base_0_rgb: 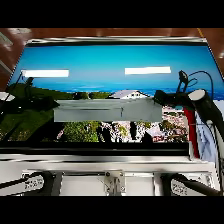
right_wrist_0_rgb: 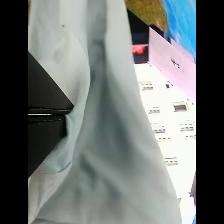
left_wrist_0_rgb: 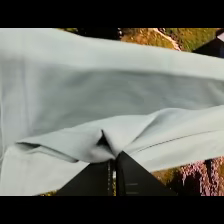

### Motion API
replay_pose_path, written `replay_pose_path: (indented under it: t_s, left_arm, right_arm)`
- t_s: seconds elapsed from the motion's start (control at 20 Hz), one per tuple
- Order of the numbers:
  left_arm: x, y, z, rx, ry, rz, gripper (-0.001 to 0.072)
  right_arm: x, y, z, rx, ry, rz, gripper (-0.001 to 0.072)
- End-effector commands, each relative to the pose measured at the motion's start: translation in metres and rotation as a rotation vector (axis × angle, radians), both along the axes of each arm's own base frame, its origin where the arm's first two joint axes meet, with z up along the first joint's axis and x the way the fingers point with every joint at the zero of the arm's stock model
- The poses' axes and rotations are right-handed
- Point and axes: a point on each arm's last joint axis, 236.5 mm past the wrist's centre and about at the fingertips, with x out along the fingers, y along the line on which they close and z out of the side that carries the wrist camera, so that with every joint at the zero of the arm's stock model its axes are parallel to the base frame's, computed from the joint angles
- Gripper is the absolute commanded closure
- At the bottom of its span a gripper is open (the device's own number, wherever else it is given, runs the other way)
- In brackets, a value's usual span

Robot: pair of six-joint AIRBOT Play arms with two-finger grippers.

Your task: Fold the shirts.

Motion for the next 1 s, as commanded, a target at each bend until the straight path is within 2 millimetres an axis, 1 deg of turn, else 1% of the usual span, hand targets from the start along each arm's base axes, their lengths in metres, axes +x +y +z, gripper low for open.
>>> replay_pose_path:
  t_s: [0.0,0.05,0.1,0.15,0.2,0.25,0.3,0.35,0.4,0.45,0.5,0.55,0.65,0.75,0.85,0.95]
  left_arm:
    - [0.015,0.001,-0.039,-0.036,0.098,0.055,0.0666]
    - [0.015,0.001,-0.047,-0.043,0.117,0.056,0.0646]
    - [0.015,-0.001,-0.052,-0.051,0.134,0.050,0.0495]
    - [0.015,-0.002,-0.051,-0.056,0.139,0.041,0.0263]
    - [0.017,-0.001,-0.048,-0.052,0.128,0.034,0.0094]
    - [0.021,0.002,-0.040,-0.051,0.114,0.025,0.0059]
    - [0.024,0.007,-0.030,-0.055,0.104,0.017,0.0056]
    - [0.027,0.012,-0.019,-0.064,0.093,0.010,0.0056]
    - [0.028,0.015,-0.008,-0.072,0.087,-0.002,0.0056]
    - [0.029,0.016,0.002,-0.080,0.082,-0.017,0.0056]
    - [0.029,0.017,0.012,-0.083,0.072,-0.032,0.0057]
    - [0.029,0.015,0.020,-0.083,0.063,-0.043,0.0058]
    - [0.029,0.009,0.035,-0.098,0.039,-0.058,0.0064]
    - [0.028,0.002,0.048,-0.107,0.016,-0.069,0.0066]
    - [0.027,-0.003,0.059,-0.106,-0.009,-0.077,0.0119]
    - [0.027,-0.008,0.069,-0.110,-0.029,-0.086,0.0119]
  right_arm:
    - [0.024,0.003,-0.044,0.015,0.081,-0.022,0.0654]
    - [0.022,0.003,-0.054,0.013,0.104,-0.021,0.0652]
    - [0.021,0.003,-0.060,0.014,0.116,-0.020,0.0583]
    - [0.021,0.001,-0.061,0.003,0.110,-0.010,0.0346]
    - [0.021,-0.002,-0.058,-0.021,0.091,0.025,0.0136]
    - [0.018,-0.011,-0.054,-0.064,0.081,0.070,0.0111]
    - [0.012,-0.030,-0.052,-0.133,0.093,0.099,0.0111]
    - [0.002,-0.054,-0.055,-0.202,0.124,0.106,0.0111]
    - [-0.011,-0.080,-0.060,-0.230,0.195,0.063,0.0097]
    - [-0.025,-0.093,-0.065,-0.182,0.270,0.007,0.0028]
    - [-0.034,-0.096,-0.068,-0.105,0.320,-0.020,0.0028]
    - [-0.037,-0.090,-0.070,-0.008,0.345,-0.027,0.0028]
    - [-0.033,-0.071,-0.075,0.130,0.356,-0.023,0.0028]
    - [-0.027,-0.050,-0.088,0.190,0.376,-0.022,0.0028]
    - [-0.021,-0.028,-0.099,0.236,0.387,-0.025,0.0029]
    - [-0.014,-0.010,-0.106,0.260,0.385,-0.032,0.0029]
